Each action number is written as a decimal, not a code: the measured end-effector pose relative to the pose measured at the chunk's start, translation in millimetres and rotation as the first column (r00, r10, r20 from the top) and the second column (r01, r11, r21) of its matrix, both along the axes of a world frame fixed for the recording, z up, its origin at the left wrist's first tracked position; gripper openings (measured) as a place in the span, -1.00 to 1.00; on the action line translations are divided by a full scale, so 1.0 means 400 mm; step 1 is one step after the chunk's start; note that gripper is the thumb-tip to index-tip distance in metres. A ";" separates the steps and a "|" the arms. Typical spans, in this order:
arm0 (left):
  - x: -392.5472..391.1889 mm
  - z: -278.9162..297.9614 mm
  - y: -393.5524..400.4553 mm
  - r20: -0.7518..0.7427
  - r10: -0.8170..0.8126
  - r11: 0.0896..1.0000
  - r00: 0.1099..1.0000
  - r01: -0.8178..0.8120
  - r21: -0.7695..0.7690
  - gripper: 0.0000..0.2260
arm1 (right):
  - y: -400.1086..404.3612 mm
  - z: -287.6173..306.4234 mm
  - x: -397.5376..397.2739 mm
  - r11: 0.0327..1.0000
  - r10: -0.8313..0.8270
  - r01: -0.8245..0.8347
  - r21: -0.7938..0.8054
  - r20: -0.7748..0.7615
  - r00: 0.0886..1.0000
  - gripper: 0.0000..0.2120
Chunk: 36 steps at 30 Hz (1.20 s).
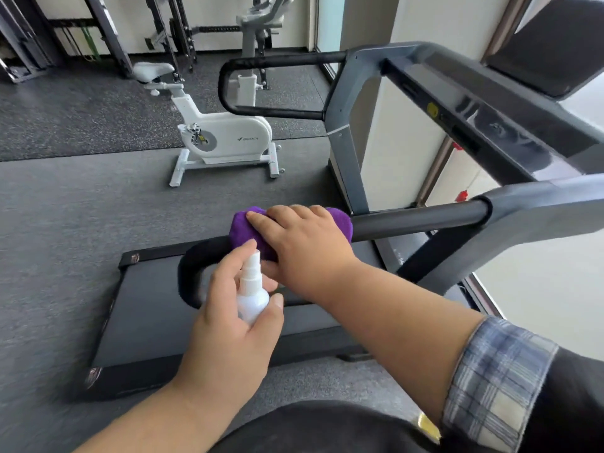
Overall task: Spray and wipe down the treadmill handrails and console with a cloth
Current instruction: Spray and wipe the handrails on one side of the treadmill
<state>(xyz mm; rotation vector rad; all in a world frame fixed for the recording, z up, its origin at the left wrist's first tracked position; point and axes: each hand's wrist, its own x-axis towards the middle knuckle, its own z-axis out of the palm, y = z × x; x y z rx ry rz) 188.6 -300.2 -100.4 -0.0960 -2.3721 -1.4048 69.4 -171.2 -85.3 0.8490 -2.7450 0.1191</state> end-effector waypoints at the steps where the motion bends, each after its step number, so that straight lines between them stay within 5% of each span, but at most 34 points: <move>1: -0.004 0.003 0.027 0.003 -0.005 1.000 1.000 0.005 -0.004 -0.31 | 0.042 -0.001 -0.003 1.000 -0.015 0.015 -0.014 -0.014 1.000 -0.28; 18: -0.033 0.024 0.393 0.047 -0.027 0.999 0.999 0.029 -0.044 -0.35 | 0.572 0.012 -0.063 0.995 -0.082 0.081 -0.051 -0.022 0.996 -0.22; 28: 0.016 0.004 0.451 0.112 0.139 0.990 0.984 -0.136 -0.032 -0.36 | 0.479 0.001 -0.074 0.997 -0.057 0.061 0.043 -0.084 0.995 -0.12; 36: 0.021 0.021 0.495 0.120 0.176 0.983 0.977 -0.167 -0.083 -0.38 | 0.503 0.024 -0.108 1.000 -0.021 0.020 0.012 0.072 0.997 0.00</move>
